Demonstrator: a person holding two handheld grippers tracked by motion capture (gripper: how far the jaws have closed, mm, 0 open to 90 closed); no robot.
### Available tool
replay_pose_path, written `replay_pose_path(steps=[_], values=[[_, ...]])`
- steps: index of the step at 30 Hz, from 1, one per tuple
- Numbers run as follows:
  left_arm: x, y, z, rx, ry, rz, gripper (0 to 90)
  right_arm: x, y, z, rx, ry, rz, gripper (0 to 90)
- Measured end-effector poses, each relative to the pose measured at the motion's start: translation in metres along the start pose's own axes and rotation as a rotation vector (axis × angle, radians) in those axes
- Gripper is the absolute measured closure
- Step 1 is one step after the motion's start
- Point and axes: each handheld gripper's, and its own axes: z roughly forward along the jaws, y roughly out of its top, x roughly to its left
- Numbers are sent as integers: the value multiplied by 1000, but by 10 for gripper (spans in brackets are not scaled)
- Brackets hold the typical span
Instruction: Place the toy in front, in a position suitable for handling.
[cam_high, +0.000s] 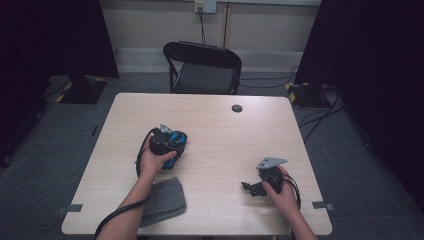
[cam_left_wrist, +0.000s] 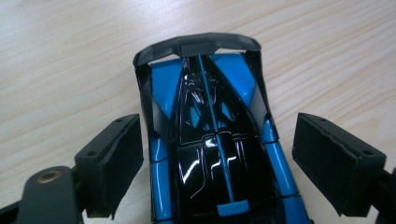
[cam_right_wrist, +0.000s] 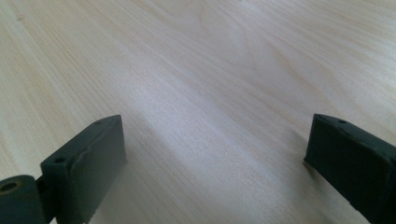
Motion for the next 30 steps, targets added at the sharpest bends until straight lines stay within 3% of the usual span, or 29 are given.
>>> replay_pose_path(steps=[5, 10, 16, 30], values=[[1, -3, 4, 17, 17, -3, 162, 0, 0, 0, 0, 0, 0, 41], [0, -3, 4, 18, 22, -38, 161, 0, 0, 0, -1, 0, 0, 41], [0, -3, 5, 41, 24, -34, 195, 0, 0, 0, 0, 0, 0, 41], [-5, -3, 6, 29, 54, -57, 255, 0, 0, 0, 0, -1, 0, 41]])
